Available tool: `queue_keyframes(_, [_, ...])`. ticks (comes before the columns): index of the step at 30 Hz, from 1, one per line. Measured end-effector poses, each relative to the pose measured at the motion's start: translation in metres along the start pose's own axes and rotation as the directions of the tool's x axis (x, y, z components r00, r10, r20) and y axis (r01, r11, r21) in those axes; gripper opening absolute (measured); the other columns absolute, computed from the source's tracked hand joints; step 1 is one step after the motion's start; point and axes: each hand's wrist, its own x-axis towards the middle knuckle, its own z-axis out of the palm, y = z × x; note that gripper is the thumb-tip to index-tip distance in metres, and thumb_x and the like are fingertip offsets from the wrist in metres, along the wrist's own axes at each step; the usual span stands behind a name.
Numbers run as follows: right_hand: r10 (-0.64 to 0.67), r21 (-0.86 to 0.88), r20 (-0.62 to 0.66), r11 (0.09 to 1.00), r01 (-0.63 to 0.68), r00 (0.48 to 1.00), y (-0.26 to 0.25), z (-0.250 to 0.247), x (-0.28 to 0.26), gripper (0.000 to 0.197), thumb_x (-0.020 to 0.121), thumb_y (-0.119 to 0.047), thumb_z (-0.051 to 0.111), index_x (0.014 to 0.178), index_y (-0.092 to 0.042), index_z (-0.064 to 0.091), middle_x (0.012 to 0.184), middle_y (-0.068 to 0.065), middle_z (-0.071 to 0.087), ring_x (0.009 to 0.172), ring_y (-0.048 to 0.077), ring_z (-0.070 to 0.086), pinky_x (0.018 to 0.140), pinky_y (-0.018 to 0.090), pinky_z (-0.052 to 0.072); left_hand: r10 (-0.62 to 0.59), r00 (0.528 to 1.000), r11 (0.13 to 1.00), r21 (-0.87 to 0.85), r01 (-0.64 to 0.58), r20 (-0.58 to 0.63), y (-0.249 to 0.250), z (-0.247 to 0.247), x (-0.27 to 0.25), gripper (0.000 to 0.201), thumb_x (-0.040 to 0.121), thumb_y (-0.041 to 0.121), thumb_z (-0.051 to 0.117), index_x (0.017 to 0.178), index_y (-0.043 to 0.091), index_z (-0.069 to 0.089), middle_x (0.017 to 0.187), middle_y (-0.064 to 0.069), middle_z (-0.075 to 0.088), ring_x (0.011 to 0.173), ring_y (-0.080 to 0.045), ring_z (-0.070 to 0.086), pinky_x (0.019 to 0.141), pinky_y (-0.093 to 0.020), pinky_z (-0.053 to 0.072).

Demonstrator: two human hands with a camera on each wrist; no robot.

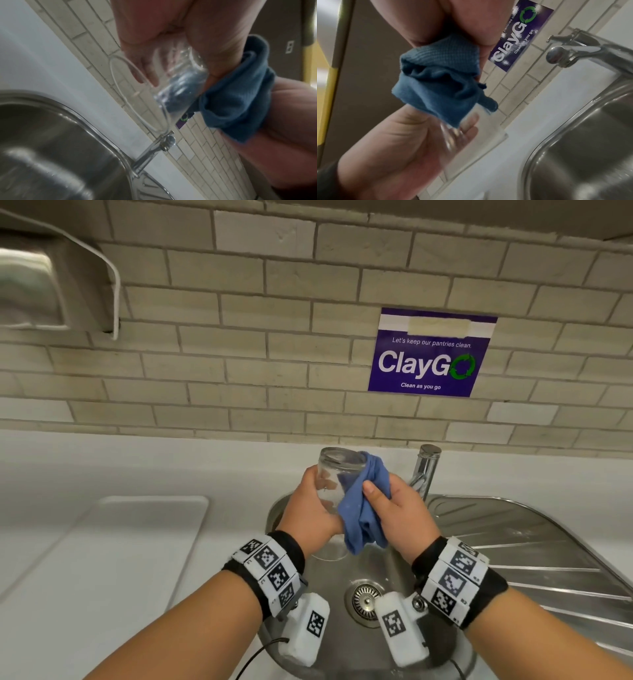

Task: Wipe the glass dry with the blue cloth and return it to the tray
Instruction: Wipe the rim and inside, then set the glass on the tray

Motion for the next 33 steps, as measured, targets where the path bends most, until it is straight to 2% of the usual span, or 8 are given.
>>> queue_keyframes(4, [0.005,-0.089,0.021,0.996,-0.003,1.000,0.002,-0.004,0.005,0.016,0.093,-0.021,0.047,0.103,-0.027,0.058,0.094,-0.009,0.066,0.089,0.003,0.061,0.078,0.016,0.047,-0.063,0.970,0.950,-0.285,0.130,0.234,-0.001,-0.009,-0.003,0.088,0.055,0.018,0.081,0.134,0.027,0.043,0.137,-0.007,0.054,0.122,-0.022,0.060,0.099,-0.045,0.053])
queue_keyframes(6, [0.014,-0.077,0.075,0.997,-0.008,0.997,0.003,-0.007,0.005,0.017,0.092,-0.021,0.047,0.094,-0.034,0.058,0.093,-0.010,0.067,0.090,0.005,0.062,0.079,0.020,0.047,-0.091,0.936,0.836,-0.484,0.258,0.341,-0.001,-0.018,-0.003,0.082,0.060,0.010,0.073,0.137,0.021,0.045,0.140,-0.018,0.053,0.118,-0.032,0.060,0.090,-0.048,0.057])
queue_keyframes(8, [0.021,-0.096,0.144,0.995,-0.007,0.989,0.004,-0.005,0.004,0.017,0.092,-0.020,0.048,0.092,-0.033,0.058,0.092,-0.008,0.067,0.089,0.009,0.063,0.078,0.021,0.048,-0.112,0.926,0.778,-0.548,0.308,0.361,-0.005,-0.022,-0.001,0.083,0.064,0.002,0.071,0.141,0.016,0.042,0.137,-0.027,0.054,0.110,-0.038,0.064,0.080,-0.046,0.060])
queue_keyframes(12, [0.019,-0.197,0.186,0.980,0.018,0.982,0.004,0.004,0.005,0.012,0.090,-0.020,0.052,0.099,-0.018,0.059,0.087,-0.003,0.066,0.082,0.012,0.062,0.071,0.016,0.047,-0.069,0.943,0.801,-0.545,0.248,0.326,-0.012,-0.021,0.001,0.082,0.062,0.001,0.079,0.137,-0.003,0.046,0.134,-0.039,0.052,0.119,-0.049,0.058,0.094,-0.052,0.053])
queue_keyframes(17, [-0.030,-0.246,0.206,0.966,0.082,0.978,0.006,0.013,-0.002,0.015,0.088,-0.022,0.055,0.101,-0.017,0.061,0.091,0.004,0.069,0.085,0.014,0.062,0.072,0.016,0.045,0.025,0.974,0.790,-0.602,0.118,0.223,-0.010,-0.021,-0.007,0.048,0.071,-0.001,0.070,0.117,-0.009,0.062,0.107,-0.026,0.066,0.099,-0.036,0.064,0.086,-0.046,0.056])
queue_keyframes(21, [0.046,-0.283,0.243,0.959,0.025,0.969,0.024,0.015,-0.017,0.009,0.088,-0.025,0.056,0.095,-0.022,0.061,0.087,-0.006,0.067,0.081,0.005,0.060,0.072,0.012,0.043,0.013,0.999,0.690,-0.723,0.028,0.051,-0.009,-0.028,-0.008,0.027,0.068,-0.006,0.064,0.087,0.013,0.069,0.073,-0.002,0.069,0.073,-0.023,0.067,0.062,-0.030,0.058])
queue_keyframes(28, [0.293,0.061,0.073,0.953,-0.298,0.953,0.021,0.017,-0.013,0.009,0.087,-0.026,0.058,0.080,-0.021,0.062,0.079,0.001,0.069,0.077,0.016,0.065,0.071,0.027,0.050,-0.004,0.997,0.577,-0.815,-0.060,-0.076,-0.021,-0.023,-0.009,0.095,0.047,0.003,0.083,0.135,0.007,0.048,0.111,-0.007,0.064,0.111,-0.021,0.063,0.081,-0.027,0.058])
queue_keyframes(33, [0.500,0.436,0.196,0.726,-0.532,0.843,0.024,0.014,-0.006,0.010,0.086,-0.010,0.057,0.082,-0.004,0.065,0.078,0.012,0.070,0.076,0.026,0.066,0.072,0.036,0.054,-0.005,1.000,0.531,-0.847,0.026,0.027,-0.017,-0.026,-0.015,0.091,0.029,0.020,0.102,0.111,0.010,0.065,0.099,-0.004,0.074,0.098,-0.020,0.072,0.078,-0.032,0.060])
